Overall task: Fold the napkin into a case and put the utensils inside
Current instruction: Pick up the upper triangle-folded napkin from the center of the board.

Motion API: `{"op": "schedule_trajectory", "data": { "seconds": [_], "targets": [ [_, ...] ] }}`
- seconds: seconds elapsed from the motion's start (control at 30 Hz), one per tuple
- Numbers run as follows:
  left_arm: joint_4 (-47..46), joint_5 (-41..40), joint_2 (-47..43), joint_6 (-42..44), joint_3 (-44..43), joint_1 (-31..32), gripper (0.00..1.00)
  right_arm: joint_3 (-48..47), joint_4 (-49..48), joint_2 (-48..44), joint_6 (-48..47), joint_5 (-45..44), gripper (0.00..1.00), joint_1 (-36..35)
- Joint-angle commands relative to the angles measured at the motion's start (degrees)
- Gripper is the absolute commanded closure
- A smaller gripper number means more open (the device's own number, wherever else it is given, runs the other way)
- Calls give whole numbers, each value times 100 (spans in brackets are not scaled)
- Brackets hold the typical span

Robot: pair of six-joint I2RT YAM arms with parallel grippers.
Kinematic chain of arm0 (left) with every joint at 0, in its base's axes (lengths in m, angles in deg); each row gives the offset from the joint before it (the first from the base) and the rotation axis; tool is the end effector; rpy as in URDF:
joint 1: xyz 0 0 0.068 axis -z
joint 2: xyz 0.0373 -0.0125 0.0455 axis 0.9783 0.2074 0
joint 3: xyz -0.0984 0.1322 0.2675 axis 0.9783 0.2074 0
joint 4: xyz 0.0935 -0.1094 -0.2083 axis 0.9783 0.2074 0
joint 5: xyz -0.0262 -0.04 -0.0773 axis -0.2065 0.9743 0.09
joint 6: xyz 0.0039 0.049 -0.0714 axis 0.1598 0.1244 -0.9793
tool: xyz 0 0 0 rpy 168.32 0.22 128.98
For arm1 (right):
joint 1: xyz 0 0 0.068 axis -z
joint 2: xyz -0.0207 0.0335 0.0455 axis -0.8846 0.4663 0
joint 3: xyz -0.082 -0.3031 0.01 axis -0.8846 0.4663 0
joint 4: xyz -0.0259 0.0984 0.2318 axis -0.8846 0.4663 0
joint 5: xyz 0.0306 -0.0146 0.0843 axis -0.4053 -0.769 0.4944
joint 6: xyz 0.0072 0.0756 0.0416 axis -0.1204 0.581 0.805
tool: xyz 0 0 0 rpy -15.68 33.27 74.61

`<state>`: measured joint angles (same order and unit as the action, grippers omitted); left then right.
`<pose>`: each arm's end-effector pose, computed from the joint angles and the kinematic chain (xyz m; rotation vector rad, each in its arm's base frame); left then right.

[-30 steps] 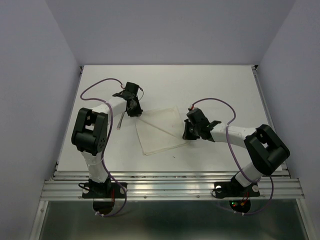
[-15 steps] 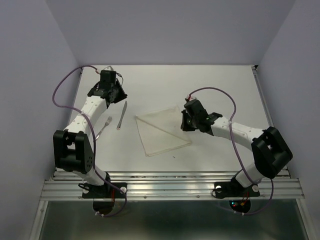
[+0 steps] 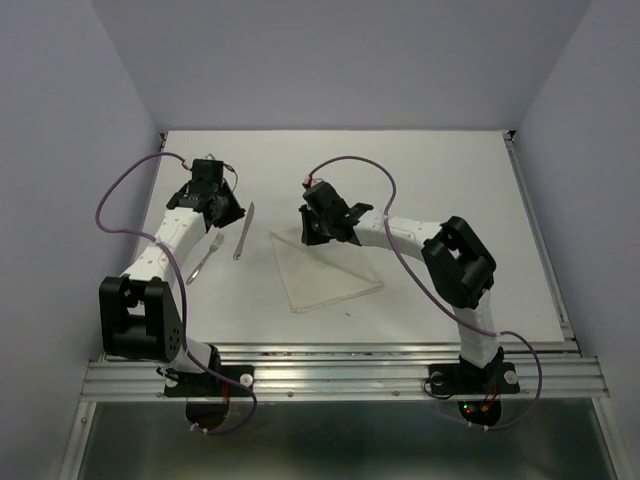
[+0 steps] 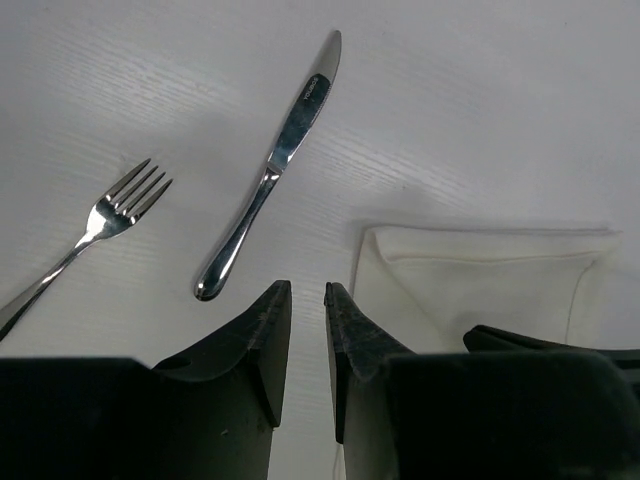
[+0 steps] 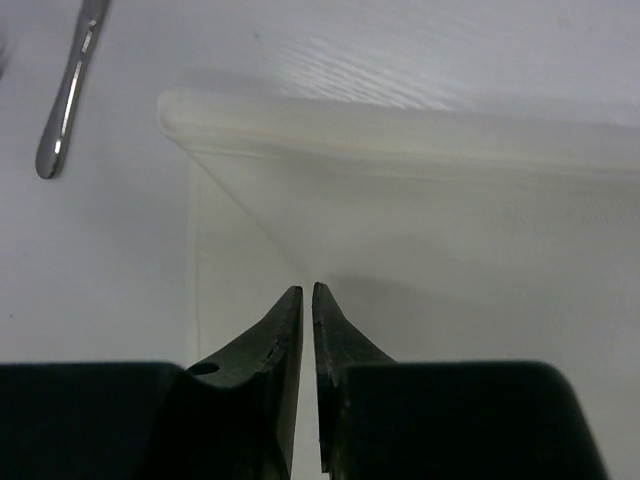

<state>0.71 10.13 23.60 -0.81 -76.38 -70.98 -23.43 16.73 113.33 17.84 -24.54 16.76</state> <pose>0.3396 -0.0416 0.2904 -0.4354 2.3018 -0.3017 0.3435 0.3444 0.2076 -0.3302 2.4307 0.5554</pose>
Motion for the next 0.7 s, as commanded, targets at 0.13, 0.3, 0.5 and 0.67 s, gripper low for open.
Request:
{"op": "schedule_trajectory", "data": {
  "seconds": [0.13, 0.3, 0.5, 0.67],
  "targets": [
    [59, -201, -719, 37, 226, -72, 68, -1681, 604, 855, -730, -684, 75, -367],
    [86, -254, -850, 54, 297, -133, 68, -2129, 701, 1276, -757, -765, 75, -368],
    [59, -236, -886, 72, 446, -169, 67, -2841, 788, 1892, -660, -598, 76, -368],
    [7, -131, -895, 45, 587, -169, 68, -3228, 928, 2322, -616, -782, 78, -368]
  ]
}}
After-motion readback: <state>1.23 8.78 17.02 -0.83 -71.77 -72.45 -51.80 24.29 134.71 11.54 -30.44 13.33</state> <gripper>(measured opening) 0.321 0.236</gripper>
